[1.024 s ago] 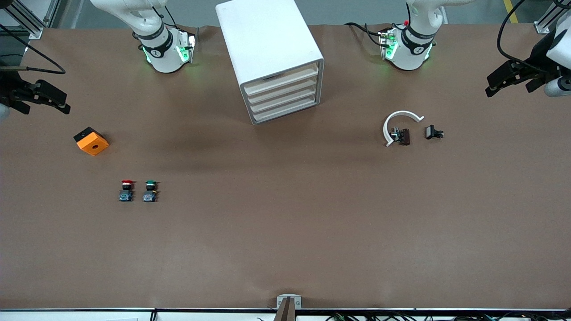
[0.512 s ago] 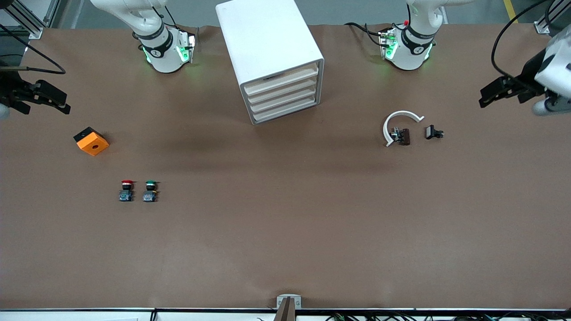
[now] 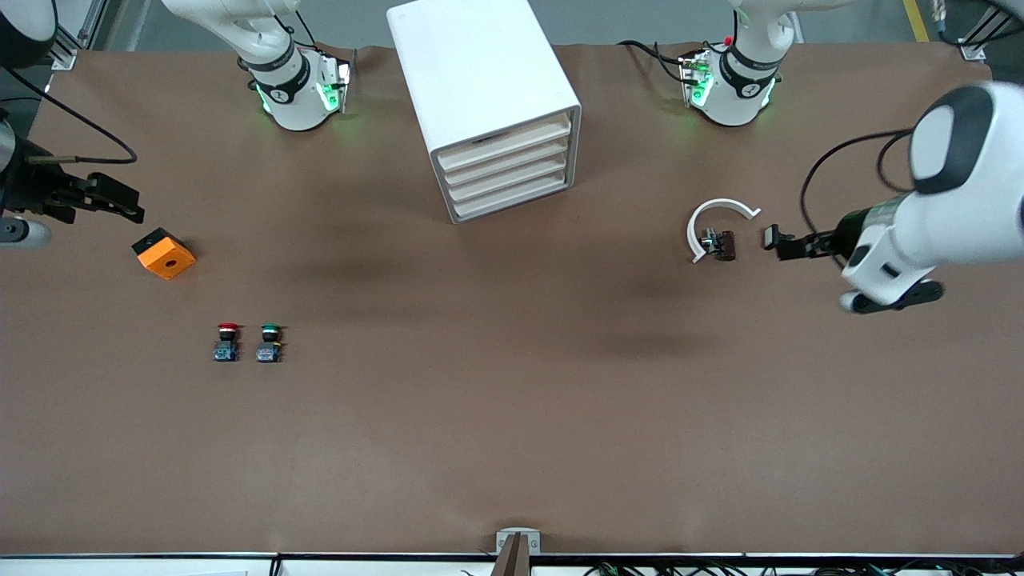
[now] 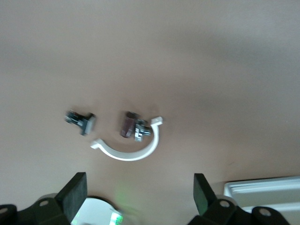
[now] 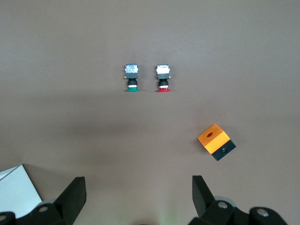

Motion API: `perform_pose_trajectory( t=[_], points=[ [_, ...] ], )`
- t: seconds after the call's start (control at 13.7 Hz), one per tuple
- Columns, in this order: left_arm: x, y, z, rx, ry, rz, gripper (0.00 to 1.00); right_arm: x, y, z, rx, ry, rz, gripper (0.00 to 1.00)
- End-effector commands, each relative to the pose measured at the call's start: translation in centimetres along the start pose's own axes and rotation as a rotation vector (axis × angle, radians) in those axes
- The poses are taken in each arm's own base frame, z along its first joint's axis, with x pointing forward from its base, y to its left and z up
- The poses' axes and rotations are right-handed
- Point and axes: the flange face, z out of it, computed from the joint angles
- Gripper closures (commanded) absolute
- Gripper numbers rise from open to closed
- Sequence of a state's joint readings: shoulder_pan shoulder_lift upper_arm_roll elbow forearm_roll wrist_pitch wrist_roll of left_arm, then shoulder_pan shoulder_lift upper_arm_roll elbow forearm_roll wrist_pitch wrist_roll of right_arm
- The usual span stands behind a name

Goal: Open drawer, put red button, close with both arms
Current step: 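Reach the drawer handle with the left gripper while the right gripper reaches the red button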

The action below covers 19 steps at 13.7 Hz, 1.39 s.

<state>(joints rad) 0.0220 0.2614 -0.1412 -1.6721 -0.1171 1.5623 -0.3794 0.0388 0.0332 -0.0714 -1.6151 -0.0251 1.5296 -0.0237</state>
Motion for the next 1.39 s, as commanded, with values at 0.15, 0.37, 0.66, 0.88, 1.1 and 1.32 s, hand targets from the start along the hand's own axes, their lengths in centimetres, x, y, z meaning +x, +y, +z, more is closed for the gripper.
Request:
perform_pose_trajectory(
  t=[0.15, 0.37, 0.66, 0.88, 1.1, 1.32],
  points=[
    [0.6, 8.3, 7.3, 0.036, -0.117, -0.389, 0.00, 7.0, 3.6, 10.3, -0.027, -0.063, 0.004, 0.00],
    [-0.3, 14.0, 12.6, 0.103, -0.146, -0.640, 0.00, 10.4, 4.0, 16.2, -0.034, -0.052, -0.027, 0.00],
    [-2.2, 21.8, 19.2, 0.217, -0.217, -1.208, 0.00, 14.1, 4.2, 23.6, -0.046, 0.026, -0.076, 0.00],
    [-5.8, 26.1, 23.9, 0.285, -0.364, -1.276, 0.00, 15.7, 5.3, 28.3, -0.043, 0.057, -0.108, 0.00],
    [-7.4, 28.4, 25.2, 0.308, -0.551, -1.395, 0.00, 16.2, 5.8, 32.0, -0.039, 0.053, -0.103, 0.00],
    [-9.8, 29.9, 26.0, 0.405, -0.623, -1.464, 0.00, 15.2, 5.1, 34.7, -0.038, 0.050, -0.112, 0.00]
  ],
)
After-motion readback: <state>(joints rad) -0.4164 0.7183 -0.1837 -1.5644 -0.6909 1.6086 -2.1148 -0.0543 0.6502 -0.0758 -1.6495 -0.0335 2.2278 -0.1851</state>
